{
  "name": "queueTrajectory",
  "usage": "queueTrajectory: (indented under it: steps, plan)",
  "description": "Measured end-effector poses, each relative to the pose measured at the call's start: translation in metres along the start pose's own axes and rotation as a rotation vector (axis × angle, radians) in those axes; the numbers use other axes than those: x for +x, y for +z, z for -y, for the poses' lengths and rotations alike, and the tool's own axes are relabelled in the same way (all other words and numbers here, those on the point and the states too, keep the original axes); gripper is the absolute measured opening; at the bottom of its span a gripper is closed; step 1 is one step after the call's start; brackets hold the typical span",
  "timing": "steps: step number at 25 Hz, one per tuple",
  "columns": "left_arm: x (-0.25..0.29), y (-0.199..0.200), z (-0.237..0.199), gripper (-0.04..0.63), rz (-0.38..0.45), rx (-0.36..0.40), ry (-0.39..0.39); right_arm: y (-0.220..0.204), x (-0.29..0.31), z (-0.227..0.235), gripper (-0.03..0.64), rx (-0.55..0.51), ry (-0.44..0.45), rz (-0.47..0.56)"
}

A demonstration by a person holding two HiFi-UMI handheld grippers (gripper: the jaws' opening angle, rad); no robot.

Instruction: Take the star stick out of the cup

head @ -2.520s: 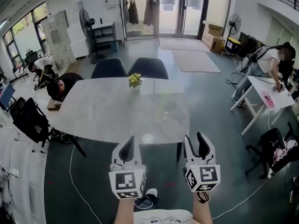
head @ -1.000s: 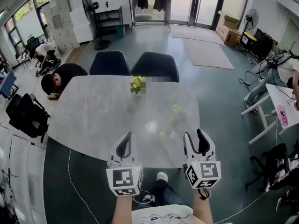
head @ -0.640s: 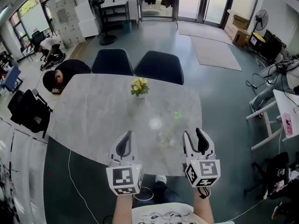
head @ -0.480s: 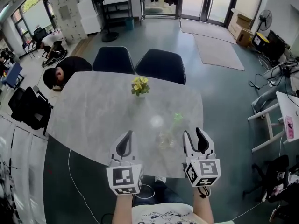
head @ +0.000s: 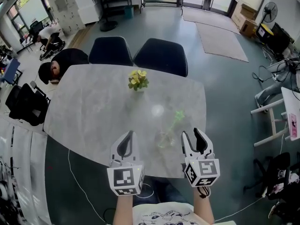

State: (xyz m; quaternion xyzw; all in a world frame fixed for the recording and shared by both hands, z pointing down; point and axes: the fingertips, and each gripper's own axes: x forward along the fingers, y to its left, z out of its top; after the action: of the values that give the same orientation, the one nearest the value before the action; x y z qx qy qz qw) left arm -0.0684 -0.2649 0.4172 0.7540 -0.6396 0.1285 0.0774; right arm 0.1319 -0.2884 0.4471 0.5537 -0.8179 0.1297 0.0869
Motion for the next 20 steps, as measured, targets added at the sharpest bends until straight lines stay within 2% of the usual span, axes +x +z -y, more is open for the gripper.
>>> queueTrajectory:
  steps: [20]
  plan:
    - [0.042, -0.057, -0.003, 0.000, -0.139, -0.007, -0.086, -0.071, 0.043, -0.006, 0.187, 0.101, -0.008, -0.150]
